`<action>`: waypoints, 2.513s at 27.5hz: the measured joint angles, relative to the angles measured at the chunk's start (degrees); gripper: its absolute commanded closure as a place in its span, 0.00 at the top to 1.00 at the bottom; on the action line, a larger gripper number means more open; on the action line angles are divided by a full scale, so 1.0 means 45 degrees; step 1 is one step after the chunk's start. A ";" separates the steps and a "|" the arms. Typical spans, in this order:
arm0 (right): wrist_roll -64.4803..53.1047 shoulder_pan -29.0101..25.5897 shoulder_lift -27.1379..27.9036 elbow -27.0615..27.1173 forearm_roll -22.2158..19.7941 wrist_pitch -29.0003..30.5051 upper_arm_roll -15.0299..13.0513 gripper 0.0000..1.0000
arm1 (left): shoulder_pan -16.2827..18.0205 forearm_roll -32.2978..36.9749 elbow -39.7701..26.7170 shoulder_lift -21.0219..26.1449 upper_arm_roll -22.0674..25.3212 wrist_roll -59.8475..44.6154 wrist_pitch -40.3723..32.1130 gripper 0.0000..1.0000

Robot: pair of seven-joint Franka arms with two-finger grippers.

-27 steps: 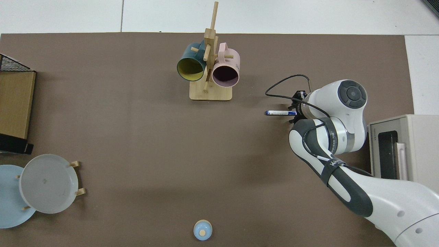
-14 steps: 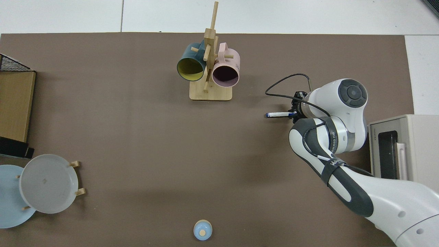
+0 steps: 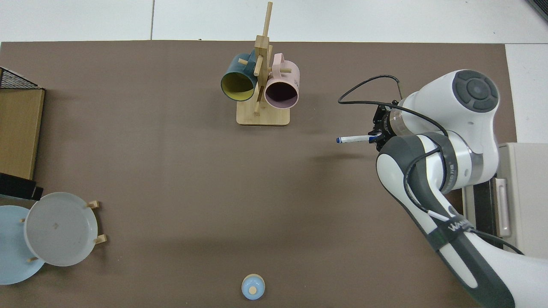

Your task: Put markers into pen holder

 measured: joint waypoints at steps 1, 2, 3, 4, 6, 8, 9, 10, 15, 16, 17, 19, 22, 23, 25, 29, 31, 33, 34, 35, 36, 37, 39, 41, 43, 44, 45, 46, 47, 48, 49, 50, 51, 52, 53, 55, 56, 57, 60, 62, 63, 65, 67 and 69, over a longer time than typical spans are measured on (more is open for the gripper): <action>0.0024 0.0053 -0.0199 0.0119 0.0004 -0.0345 0.0010 0.00 | -0.0001 -0.0002 0.0000 0.0000 -0.0022 0.0000 0.0000 1.00; 0.0067 0.0124 -0.0424 0.0221 0.0011 -0.0689 0.0012 0.00 | -0.0002 -0.0003 0.0000 0.0000 -0.0053 0.0000 0.0000 1.00; 0.0135 0.0213 -0.0667 0.0295 0.0020 -0.1009 0.0018 0.00 | -0.0004 -0.0003 0.0000 0.0000 -0.0088 0.0000 0.0000 1.00; 0.0211 0.0310 -0.0879 0.0351 0.0023 -0.1265 0.0019 0.00 | -0.0006 -0.0003 0.0000 0.0000 -0.0115 0.0000 0.0000 1.00; 0.0414 0.0509 -0.1275 0.0473 0.0026 -0.1788 0.0029 0.00 | -0.0009 -0.0003 0.0000 0.0000 -0.0160 0.0000 0.0000 1.00; 0.0686 0.0733 -0.1628 0.0650 0.0056 -0.2353 0.0062 0.00 | -0.0011 -0.0003 0.0000 0.0000 -0.0190 0.0006 0.0000 1.00; 0.0856 0.0841 -0.1771 0.0747 0.0103 -0.2580 0.0078 0.00 | -0.0011 -0.0004 0.0000 0.0000 -0.0203 0.0012 0.0000 1.00; 0.1058 0.0956 -0.1901 0.0850 0.0193 -0.2811 0.0101 0.00 | -0.0013 -0.0006 0.0000 0.0000 -0.0217 0.0016 0.0000 1.00; 0.2035 0.1626 -0.2295 0.1476 0.0909 -0.3610 0.0230 0.00 | -0.0033 -0.0017 0.0000 0.0000 -0.0298 0.0020 0.0000 1.00; 0.2239 0.1795 -0.2316 0.1600 0.0981 -0.3690 0.0244 0.00 | -0.0038 -0.0021 0.0000 0.0000 -0.0311 0.0020 0.0000 1.00; 0.2494 0.1997 -0.2328 0.1720 0.1027 -0.3748 0.0257 0.00 | -0.0042 -0.0029 0.0000 0.0000 -0.0324 0.0022 0.0000 1.00; 0.3001 0.2456 -0.2329 0.1885 0.1057 -0.3776 0.0293 0.00 | -0.0047 -0.0055 0.0000 0.0000 -0.0347 0.0035 0.0003 1.00; 0.3634 0.3212 -0.2327 0.1949 0.1061 -0.3777 0.0328 0.00 | -0.0051 -0.0216 0.0000 0.0000 -0.0392 0.0294 0.0004 1.00; 0.3815 0.3459 -0.2326 0.1952 0.1061 -0.3777 0.0338 0.00 | -0.0052 -0.0278 0.0000 0.0000 -0.0412 0.0465 0.0005 1.00; 0.4210 0.3952 -0.2325 0.1961 0.1061 -0.3763 0.0353 0.00 | -0.0055 -0.0384 0.0000 0.0000 -0.0452 0.0968 0.0022 1.00; 0.4782 0.4655 -0.2324 0.2077 0.1061 -0.3599 0.0365 0.00 | -0.0058 -0.0488 0.0000 0.0000 -0.0567 0.2033 0.0209 0.96; 0.4902 0.4891 -0.2325 0.2173 0.1061 -0.3461 0.0366 0.00 | -0.0062 -0.0540 -0.0003 0.0000 -0.0702 0.2777 0.0326 0.96; 0.4911 0.5117 -0.2325 0.2247 0.1063 -0.3275 0.0362 0.00 | -0.0067 -0.0632 -0.0020 0.0001 -0.0850 0.3901 0.0422 0.94; 0.4913 0.5213 -0.2325 0.2267 0.1068 -0.3153 0.0362 0.00 | -0.0070 -0.0709 -0.0030 0.0002 -0.0910 0.4576 0.0472 0.94; 0.4920 0.5307 -0.2324 0.2282 0.1071 -0.3033 0.0364 0.00 | -0.0072 -0.0795 -0.0037 0.0004 -0.0954 0.5274 0.0511 0.94; 0.4929 0.5388 -0.2324 0.2296 0.1072 -0.2917 0.0363 0.00 | -0.0073 -0.0905 -0.0041 0.0005 -0.0985 0.5994 0.0546 0.93; 0.4938 0.5450 -0.2323 0.2315 0.1075 -0.2842 0.0362 0.00 | -0.0073 -0.1043 -0.0046 0.0006 -0.1003 0.6679 0.0600 0.93; 0.4939 0.5522 -0.2324 0.2351 0.1082 -0.2705 0.0367 0.00 | -0.0071 -0.1360 -0.0065 0.0006 -0.1005 0.7900 0.0799 0.93; 0.4939 0.5571 -0.2324 0.2378 0.1088 -0.2568 0.0370 0.00 | -0.0070 -0.1664 -0.0108 0.0006 -0.0999 0.8879 0.1026 0.93; 0.4939 0.5607 -0.2324 0.2391 0.1097 -0.2410 0.0385 0.00 | -0.0070 -0.1925 -0.0172 0.0007 -0.1011 0.9729 0.1222 0.92; 0.4939 0.5616 -0.2324 0.2392 0.1101 -0.2368 0.0402 0.00 | -0.0072 -0.2045 -0.0200 0.0007 -0.1034 1.0070 0.1288 0.92; 0.4939 0.5631 -0.2323 0.2392 0.1102 -0.2337 0.0420 0.00 | -0.0076 -0.2175 -0.0229 0.0005 -0.1083 1.0386 0.1359 0.92; 0.4939 0.5654 -0.2320 0.2392 0.1102 -0.2314 0.0437 0.00 | -0.0083 -0.2266 -0.0262 0.0001 -0.1164 1.0619 0.1456 0.92; 0.4939 0.5679 -0.2316 0.2392 0.1102 -0.2293 0.0459 0.00 | -0.0111 -0.2342 -0.0312 -0.0006 -0.1295 1.0801 0.1585 0.92; 0.4939 0.5703 -0.2312 0.2392 0.1102 -0.2283 0.0468 0.00 | -0.0164 -0.2384 -0.0352 -0.0012 -0.1401 1.0879 0.1685 0.92; 0.4939 0.5730 -0.2307 0.2392 0.1102 -0.2276 0.0469 0.00 | -0.0256 -0.2415 -0.0387 -0.0017 -0.1508 1.0935 0.1800 0.92; 0.4939 0.5750 -0.2303 0.2392 0.1102 -0.2269 0.0469 0.00 | -0.0366 -0.2430 -0.0413 -0.0021 -0.1624 1.0953 0.1913 0.92; 0.4939 0.5764 -0.2297 0.2392 0.1101 -0.2263 0.0469 0.00 | -0.0503 -0.2443 -0.0436 -0.0027 -0.1762 1.0953 0.2050 0.91; 0.4939 0.5770 -0.2293 0.2392 0.1099 -0.2259 0.0469 0.00 | -0.0667 -0.2448 -0.0455 -0.0034 -0.1923 1.0948 0.2196 0.91; 0.4939 0.5769 -0.2291 0.2392 0.1094 -0.2258 0.0468 0.00 | -0.0796 -0.2449 -0.0468 -0.0039 -0.2071 1.0918 0.2318 0.91; 0.4939 0.5769 -0.2291 0.2392 0.1076 -0.2252 0.0463 0.00 | -0.1005 -0.2450 -0.0497 -0.0052 -0.2416 1.0727 0.2554 0.90; 0.4939 0.5769 -0.2291 0.2392 0.1069 -0.2249 0.0459 0.00 | -0.1084 -0.2450 -0.0510 -0.0058 -0.2593 1.0587 0.2631 0.90; 0.4939 0.5769 -0.2290 0.2392 0.1066 -0.2247 0.0454 0.00 | -0.1130 -0.2450 -0.0523 -0.0065 -0.2761 1.0465 0.2689 0.88; 0.4939 0.5768 -0.2290 0.2392 0.1050 -0.2246 0.0439 0.00 | -0.1236 -0.2450 -0.0640 -0.0131 -0.3062 1.0271 0.2864 0.86; 0.4939 0.5767 -0.2290 0.2392 0.1040 -0.2246 0.0429 0.00 | -0.1240 -0.2475 -0.0847 -0.0222 -0.3176 1.0255 0.3112 0.86; 0.4939 0.5767 -0.2290 0.2392 0.1021 -0.2246 0.0425 0.00 | -0.1240 -0.2555 -0.0979 -0.0281 -0.3215 1.0256 0.3271 0.86; 0.4939 0.5767 -0.2290 0.2392 0.0958 -0.2246 0.0423 0.00 | -0.1240 -0.2835 -0.1282 -0.0411 -0.3279 1.0255 0.3647 0.86; 0.4939 0.5767 -0.2289 0.2392 0.0921 -0.2246 0.0423 0.00 | -0.1240 -0.3114 -0.1565 -0.0527 -0.3352 1.0256 0.3993 0.86; 0.4939 0.5767 -0.2289 0.2392 0.0895 -0.2246 0.0423 0.00 | -0.1246 -0.3263 -0.1765 -0.0603 -0.3497 1.0257 0.4200 0.86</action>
